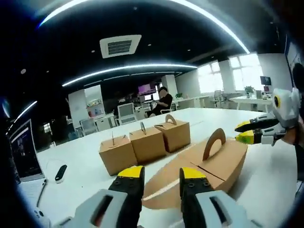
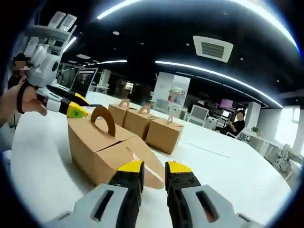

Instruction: Pick up one paper box from the group, open the paper box, and remove the item inside

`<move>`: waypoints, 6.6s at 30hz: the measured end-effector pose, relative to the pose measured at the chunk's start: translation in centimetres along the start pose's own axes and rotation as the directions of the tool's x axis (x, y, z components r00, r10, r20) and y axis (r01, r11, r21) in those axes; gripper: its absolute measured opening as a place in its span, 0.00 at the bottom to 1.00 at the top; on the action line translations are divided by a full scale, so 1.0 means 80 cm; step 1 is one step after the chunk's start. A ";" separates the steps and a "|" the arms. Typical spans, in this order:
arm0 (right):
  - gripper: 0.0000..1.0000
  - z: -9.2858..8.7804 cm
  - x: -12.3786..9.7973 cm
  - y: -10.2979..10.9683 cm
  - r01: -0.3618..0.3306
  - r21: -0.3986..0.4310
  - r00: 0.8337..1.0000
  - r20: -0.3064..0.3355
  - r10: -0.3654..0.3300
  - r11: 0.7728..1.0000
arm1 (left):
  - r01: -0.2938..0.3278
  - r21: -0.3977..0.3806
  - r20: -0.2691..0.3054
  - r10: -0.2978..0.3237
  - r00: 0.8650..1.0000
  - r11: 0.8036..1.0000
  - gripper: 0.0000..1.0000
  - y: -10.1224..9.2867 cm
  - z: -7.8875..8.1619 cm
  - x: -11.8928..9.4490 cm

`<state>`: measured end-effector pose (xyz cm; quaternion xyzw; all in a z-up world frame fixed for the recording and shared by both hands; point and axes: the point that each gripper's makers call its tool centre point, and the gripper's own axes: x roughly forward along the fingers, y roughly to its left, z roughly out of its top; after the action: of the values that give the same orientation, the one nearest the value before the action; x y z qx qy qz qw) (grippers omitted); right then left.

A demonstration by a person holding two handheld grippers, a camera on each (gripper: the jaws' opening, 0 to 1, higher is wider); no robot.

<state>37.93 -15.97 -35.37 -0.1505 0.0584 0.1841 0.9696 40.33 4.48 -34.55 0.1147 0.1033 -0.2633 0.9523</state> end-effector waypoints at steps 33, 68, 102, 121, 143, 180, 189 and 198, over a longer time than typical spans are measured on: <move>0.32 -0.020 -0.114 0.034 -0.260 0.209 0.963 -0.019 0.269 0.943 | 0.208 -0.077 -0.081 -0.214 0.973 0.975 0.40 -0.045 -0.038 -0.132; 0.24 0.067 0.054 0.109 -0.758 -0.287 0.644 -0.466 0.606 0.586 | 0.351 0.072 -0.186 -0.333 0.924 0.934 0.39 -0.075 0.013 -0.039; 0.03 0.076 0.052 0.114 -0.841 -0.284 0.527 -0.619 0.582 0.460 | 0.336 0.060 -0.206 -0.318 0.925 0.940 0.39 -0.061 -0.010 -0.026; 0.03 0.091 0.036 0.116 -0.864 -0.209 0.485 -0.587 0.648 0.458 | 0.333 0.063 -0.223 -0.312 0.924 0.941 0.39 -0.065 -0.009 -0.024; 0.03 0.077 0.049 0.112 -0.848 -0.211 0.514 -0.551 0.657 0.486 | 0.331 0.061 -0.220 -0.311 0.925 0.941 0.39 -0.067 -0.005 -0.031; 0.21 0.075 0.059 0.058 -0.819 -0.136 0.548 -0.469 0.692 0.557 | 0.539 0.344 -0.339 -0.434 0.835 0.769 0.30 -0.107 0.057 0.016; 0.18 0.072 0.062 0.068 -0.842 -0.110 0.510 -0.479 0.715 0.527 | 0.568 0.374 -0.362 -0.449 0.817 0.733 0.16 -0.106 0.064 0.029; 0.17 0.066 0.061 0.071 -0.857 -0.084 0.481 -0.487 0.729 0.509 | 0.576 0.391 -0.386 -0.440 0.811 0.718 0.16 -0.106 0.058 0.036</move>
<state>40.59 -7.61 -32.74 -0.2918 0.2838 0.5895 0.6977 38.92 -5.24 -32.25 0.3532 0.1875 -0.5159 0.7576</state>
